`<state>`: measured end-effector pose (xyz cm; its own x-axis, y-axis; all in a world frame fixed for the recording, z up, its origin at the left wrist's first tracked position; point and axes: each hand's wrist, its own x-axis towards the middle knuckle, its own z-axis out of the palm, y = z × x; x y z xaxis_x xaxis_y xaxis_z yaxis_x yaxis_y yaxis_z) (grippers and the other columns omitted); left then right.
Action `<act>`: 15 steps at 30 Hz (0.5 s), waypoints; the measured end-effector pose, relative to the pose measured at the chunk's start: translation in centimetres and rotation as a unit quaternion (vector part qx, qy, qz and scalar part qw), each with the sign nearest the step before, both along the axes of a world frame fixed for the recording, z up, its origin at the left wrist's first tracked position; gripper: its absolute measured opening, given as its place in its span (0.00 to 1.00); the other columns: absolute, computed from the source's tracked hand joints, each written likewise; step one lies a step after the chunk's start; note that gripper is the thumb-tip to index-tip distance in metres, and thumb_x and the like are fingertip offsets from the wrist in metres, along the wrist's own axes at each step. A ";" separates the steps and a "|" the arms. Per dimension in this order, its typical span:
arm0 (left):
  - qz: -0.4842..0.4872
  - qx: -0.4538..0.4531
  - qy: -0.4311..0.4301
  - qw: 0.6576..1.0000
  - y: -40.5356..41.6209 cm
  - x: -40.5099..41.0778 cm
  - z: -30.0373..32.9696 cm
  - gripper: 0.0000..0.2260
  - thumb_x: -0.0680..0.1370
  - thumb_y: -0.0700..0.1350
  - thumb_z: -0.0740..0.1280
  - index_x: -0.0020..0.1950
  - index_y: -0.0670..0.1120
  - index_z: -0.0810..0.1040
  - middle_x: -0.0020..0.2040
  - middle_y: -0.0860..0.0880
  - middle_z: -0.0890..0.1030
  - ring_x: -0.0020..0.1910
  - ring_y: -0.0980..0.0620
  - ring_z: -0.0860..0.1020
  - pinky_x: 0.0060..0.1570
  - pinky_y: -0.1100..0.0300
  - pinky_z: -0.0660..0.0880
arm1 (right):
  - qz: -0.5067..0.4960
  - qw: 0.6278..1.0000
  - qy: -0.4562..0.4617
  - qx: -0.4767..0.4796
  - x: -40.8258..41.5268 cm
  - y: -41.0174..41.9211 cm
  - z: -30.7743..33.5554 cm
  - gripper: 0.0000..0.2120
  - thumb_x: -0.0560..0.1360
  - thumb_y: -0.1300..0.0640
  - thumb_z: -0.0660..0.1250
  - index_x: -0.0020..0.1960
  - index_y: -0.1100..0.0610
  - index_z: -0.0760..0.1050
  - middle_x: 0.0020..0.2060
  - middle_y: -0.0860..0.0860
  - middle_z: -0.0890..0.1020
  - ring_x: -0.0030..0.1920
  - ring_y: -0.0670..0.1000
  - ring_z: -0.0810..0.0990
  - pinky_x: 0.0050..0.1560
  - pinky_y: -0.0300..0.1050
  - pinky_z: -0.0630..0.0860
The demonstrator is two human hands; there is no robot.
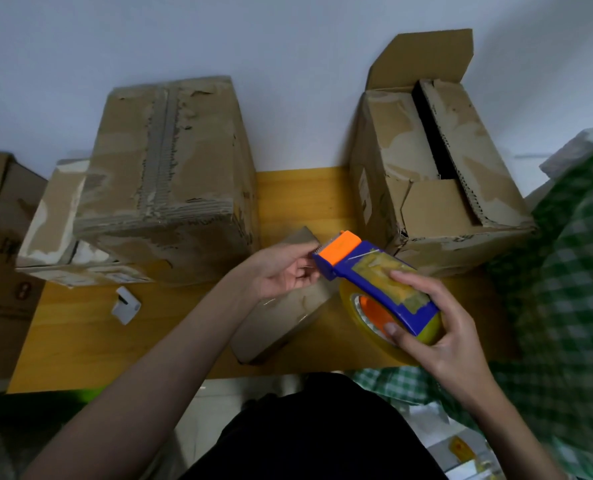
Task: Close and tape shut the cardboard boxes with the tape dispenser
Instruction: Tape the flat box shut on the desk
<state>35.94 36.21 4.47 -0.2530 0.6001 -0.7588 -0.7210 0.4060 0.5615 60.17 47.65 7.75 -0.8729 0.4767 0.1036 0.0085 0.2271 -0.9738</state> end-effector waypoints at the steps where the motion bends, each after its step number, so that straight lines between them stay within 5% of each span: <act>1: -0.008 -0.002 0.006 1.000 0.0 0.0 0.2 0.08 0.81 0.47 0.68 0.56 0.44 0.77 0.51 0.44 0.84 0.50 0.51 0.81 0.35 0.64 0.78 | 0.004 1.000 -0.001 0.004 0.0 0.0 0.0 0.29 0.70 0.56 0.74 0.65 0.33 0.73 0.63 0.33 0.75 0.64 0.42 0.76 0.50 0.34 0.79; 9: -0.090 -0.040 0.102 0.990 0.5 -0.4 0.6 0.02 0.82 0.41 0.67 0.53 0.44 0.78 0.49 0.45 0.84 0.48 0.52 0.82 0.42 0.61 0.79 | 0.020 0.999 -0.007 0.025 0.5 0.1 -0.5 0.27 0.71 0.55 0.76 0.67 0.40 0.74 0.65 0.41 0.76 0.68 0.50 0.74 0.52 0.36 0.79; 15: -0.187 -0.044 0.254 0.948 2.0 -1.6 0.3 0.07 0.83 0.39 0.64 0.48 0.43 0.81 0.43 0.47 0.84 0.43 0.54 0.80 0.42 0.63 0.76 | 0.033 0.999 -0.029 0.019 0.4 0.3 -0.6 0.27 0.71 0.57 0.76 0.67 0.44 0.74 0.65 0.37 0.74 0.68 0.48 0.73 0.52 0.34 0.78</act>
<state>34.39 38.20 4.81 -0.3808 0.6599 -0.6477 -0.1635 0.6414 0.7496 60.53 47.93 7.11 -0.9076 0.4143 0.0682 0.0491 0.2660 -0.9627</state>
